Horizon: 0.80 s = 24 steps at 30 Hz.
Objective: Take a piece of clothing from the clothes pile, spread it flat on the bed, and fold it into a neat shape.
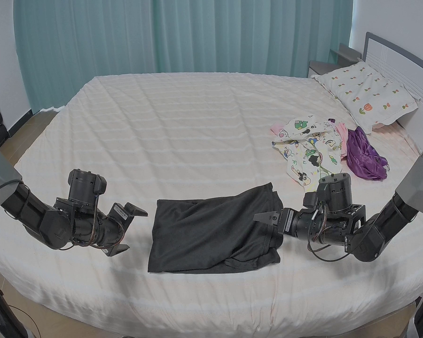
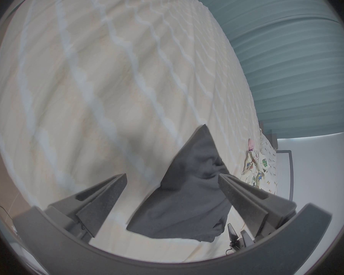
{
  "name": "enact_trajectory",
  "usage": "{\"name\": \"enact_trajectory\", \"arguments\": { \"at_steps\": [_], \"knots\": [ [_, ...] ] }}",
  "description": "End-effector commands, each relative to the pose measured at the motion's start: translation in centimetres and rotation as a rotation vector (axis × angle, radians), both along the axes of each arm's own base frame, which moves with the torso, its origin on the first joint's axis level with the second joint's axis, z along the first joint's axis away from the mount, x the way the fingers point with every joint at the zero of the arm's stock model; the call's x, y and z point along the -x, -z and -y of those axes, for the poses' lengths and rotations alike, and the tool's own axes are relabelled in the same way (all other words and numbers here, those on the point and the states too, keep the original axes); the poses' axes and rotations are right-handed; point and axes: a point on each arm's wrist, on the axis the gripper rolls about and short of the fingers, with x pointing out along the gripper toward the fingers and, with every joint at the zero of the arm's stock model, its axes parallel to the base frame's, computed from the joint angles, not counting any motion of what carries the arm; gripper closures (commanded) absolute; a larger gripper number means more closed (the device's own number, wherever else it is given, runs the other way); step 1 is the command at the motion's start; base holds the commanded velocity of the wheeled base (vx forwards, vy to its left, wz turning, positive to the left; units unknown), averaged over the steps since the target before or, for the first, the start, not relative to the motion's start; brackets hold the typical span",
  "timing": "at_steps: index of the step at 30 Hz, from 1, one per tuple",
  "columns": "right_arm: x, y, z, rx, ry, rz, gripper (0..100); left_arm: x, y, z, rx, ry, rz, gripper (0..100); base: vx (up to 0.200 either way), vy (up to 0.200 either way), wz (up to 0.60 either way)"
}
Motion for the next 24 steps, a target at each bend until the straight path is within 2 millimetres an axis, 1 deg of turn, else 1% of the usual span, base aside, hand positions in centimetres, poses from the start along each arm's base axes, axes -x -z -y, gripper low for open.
{"name": "enact_trajectory", "arguments": {
  "at_steps": [1,2,4,6,10,14,17,19,24],
  "knots": [
    [0.9,-0.2,-1.1,0.001,-0.042,0.003,0,0.0,0.1,0.1,0.0,0.003,-0.004,0,0.0,0.0,0.0],
    [0.9,-0.3,-1.1,0.001,-0.042,0.005,0,0.0,0.1,0.1,0.001,0.003,-0.002,0,0.0,0.0,0.0],
    [0.5,0.8,-1.3,0.022,-0.047,-0.011,0,0.0,0.1,0.1,0.0,0.003,-0.004,0,0.0,0.0,0.0],
    [0.2,1.4,-1.2,0.037,-0.049,-0.016,0,0.0,0.1,0.1,0.0,0.003,-0.004,0,0.0,0.0,0.0],
    [-0.2,2.0,-1.5,0.048,-0.054,-0.021,0,0.0,0.1,0.1,0.0,0.003,-0.004,0,0.0,0.0,0.0],
    [-1.4,2.7,-2.3,0.027,-0.055,0.014,0,0.0,0.2,0.1,0.002,0.005,-0.007,0,0.0,0.0,0.0],
    [-1.2,2.9,-2.4,0.029,-0.063,0.014,0,0.0,0.2,0.1,-0.001,0.003,-0.008,0,0.0,0.0,0.0],
    [-0.8,2.9,-2.9,0.032,-0.078,0.012,0,-0.1,0.3,0.1,0.001,0.005,-0.01,0,0.0,0.0,0.0],
    [-0.2,2.9,-2.6,0.038,-0.077,0.006,0,0.0,0.3,0.1,-0.002,0.003,-0.011,0,0.0,0.0,0.0]
  ]
}}
